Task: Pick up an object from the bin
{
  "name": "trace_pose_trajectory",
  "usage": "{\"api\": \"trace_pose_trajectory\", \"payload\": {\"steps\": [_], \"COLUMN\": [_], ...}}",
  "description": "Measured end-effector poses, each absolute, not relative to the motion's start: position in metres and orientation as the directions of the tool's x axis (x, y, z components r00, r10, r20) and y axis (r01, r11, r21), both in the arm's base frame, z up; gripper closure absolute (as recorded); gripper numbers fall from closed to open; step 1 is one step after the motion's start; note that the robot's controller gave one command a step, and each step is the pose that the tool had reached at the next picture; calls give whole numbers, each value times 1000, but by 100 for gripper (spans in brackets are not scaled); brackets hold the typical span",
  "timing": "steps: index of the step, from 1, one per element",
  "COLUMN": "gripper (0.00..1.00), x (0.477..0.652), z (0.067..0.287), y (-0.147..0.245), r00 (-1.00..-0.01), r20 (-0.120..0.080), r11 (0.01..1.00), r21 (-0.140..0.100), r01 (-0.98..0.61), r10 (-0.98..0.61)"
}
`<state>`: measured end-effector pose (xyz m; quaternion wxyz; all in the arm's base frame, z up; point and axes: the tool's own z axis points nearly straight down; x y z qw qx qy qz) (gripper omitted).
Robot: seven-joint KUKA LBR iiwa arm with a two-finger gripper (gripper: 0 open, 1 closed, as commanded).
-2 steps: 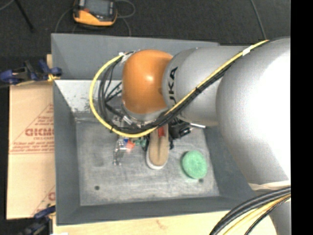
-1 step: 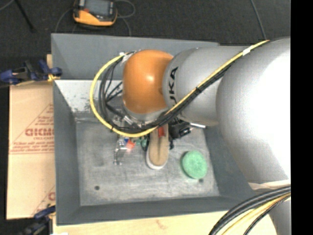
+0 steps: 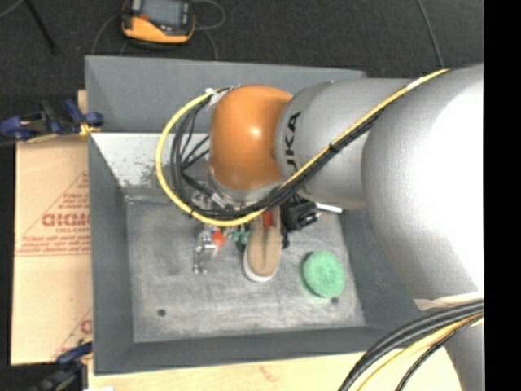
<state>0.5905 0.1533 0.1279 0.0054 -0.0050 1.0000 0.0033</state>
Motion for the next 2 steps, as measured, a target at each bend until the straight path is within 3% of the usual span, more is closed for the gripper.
{"api": "trace_pose_trajectory", "payload": {"steps": [1, 2], "gripper": [0, 0], "x": [576, 595], "z": [142, 154], "y": [152, 168], "r00": [-999, -989], "r20": [11, -20], "r11": [999, 989], "r21": [-9, 9], "r01": [-48, -149], "r10": [-48, -149]}}
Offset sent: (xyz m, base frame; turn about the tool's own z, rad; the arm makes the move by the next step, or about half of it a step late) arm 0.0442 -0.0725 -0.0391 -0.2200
